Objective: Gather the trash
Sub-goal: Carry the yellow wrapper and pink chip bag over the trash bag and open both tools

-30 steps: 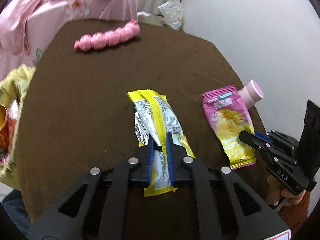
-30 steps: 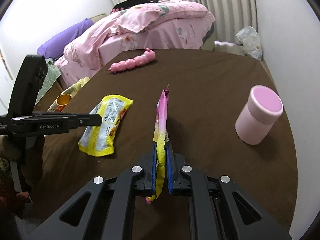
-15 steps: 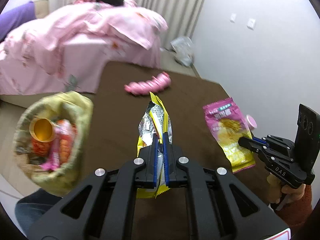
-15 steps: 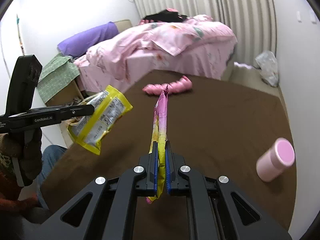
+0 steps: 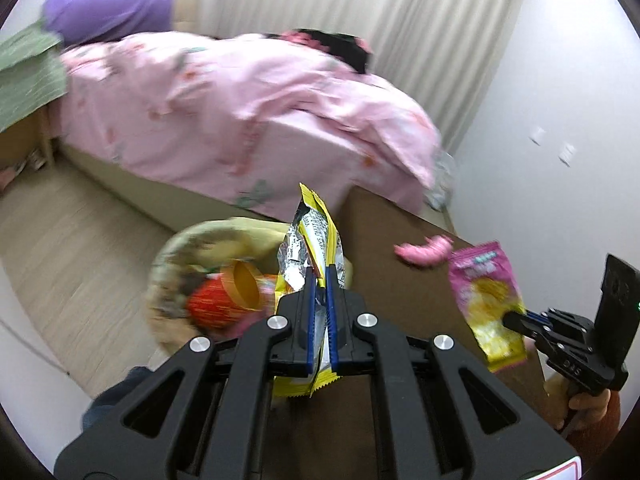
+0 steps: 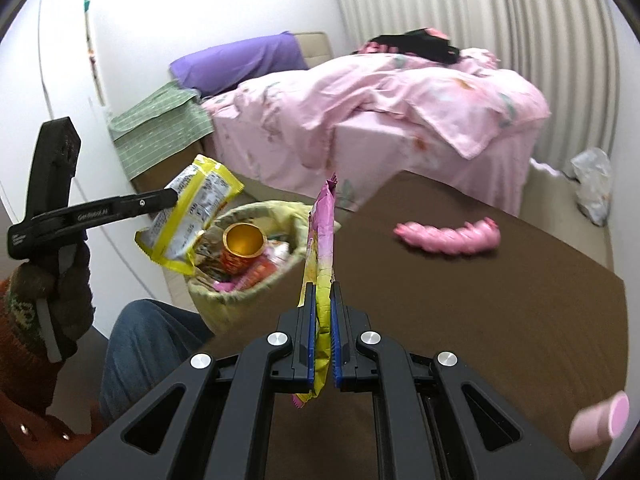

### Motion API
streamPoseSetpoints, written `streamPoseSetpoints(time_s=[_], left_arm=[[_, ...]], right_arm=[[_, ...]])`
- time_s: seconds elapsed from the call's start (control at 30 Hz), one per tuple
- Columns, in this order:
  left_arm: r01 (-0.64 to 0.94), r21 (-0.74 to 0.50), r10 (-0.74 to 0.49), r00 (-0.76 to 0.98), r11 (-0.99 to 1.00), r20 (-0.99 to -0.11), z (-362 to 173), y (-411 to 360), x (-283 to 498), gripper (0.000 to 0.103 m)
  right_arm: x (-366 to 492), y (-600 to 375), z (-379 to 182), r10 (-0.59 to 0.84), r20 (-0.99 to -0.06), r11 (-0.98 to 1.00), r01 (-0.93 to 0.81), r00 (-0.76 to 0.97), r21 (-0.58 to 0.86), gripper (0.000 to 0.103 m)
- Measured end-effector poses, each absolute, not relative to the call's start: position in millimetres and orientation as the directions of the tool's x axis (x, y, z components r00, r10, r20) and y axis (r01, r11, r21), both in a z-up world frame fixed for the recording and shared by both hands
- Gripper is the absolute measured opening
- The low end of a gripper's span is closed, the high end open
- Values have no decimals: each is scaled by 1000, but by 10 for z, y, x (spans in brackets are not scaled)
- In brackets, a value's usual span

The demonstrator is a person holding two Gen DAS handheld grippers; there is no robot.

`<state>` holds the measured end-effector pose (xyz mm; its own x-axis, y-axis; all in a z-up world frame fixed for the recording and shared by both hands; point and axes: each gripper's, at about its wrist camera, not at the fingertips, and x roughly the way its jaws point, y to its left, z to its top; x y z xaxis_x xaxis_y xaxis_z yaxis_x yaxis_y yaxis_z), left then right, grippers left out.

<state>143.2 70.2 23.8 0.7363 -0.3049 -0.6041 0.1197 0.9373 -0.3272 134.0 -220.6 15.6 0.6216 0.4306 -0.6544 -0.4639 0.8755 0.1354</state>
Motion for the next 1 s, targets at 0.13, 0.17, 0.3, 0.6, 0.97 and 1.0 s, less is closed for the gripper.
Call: streamPoseSetpoints(time_s=[0.13, 0.17, 0.3, 0.6, 0.97, 1.0], left_arm=[[62, -364, -293, 724, 929, -624, 13, 1064, 1566, 5], [59, -371, -296, 720, 927, -627, -36, 1103, 1602, 5], [59, -398, -320, 705, 915, -633, -233, 1211, 1777, 5], [43, -375, -318, 626, 926, -712, -797, 1184, 2276, 5], [69, -303, -291, 541, 950, -789, -1230, 1005, 2420, 5], [67, -303, -290, 541, 951, -789, -1234, 1013, 2419, 5]], right_arm=[[1679, -1811, 64, 471, -678, 842, -517, 565, 155, 8], [1767, -1715, 33, 480, -684, 835, -525, 550, 164, 8], [2131, -1324, -153, 511, -716, 804, -560, 476, 202, 8], [2823, -676, -805, 449, -827, 792, -580, 339, 192, 8], [2999, -500, -1194, 338, -903, 779, -618, 266, 109, 8], [2995, -508, -1190, 341, -901, 779, -617, 268, 111, 8]])
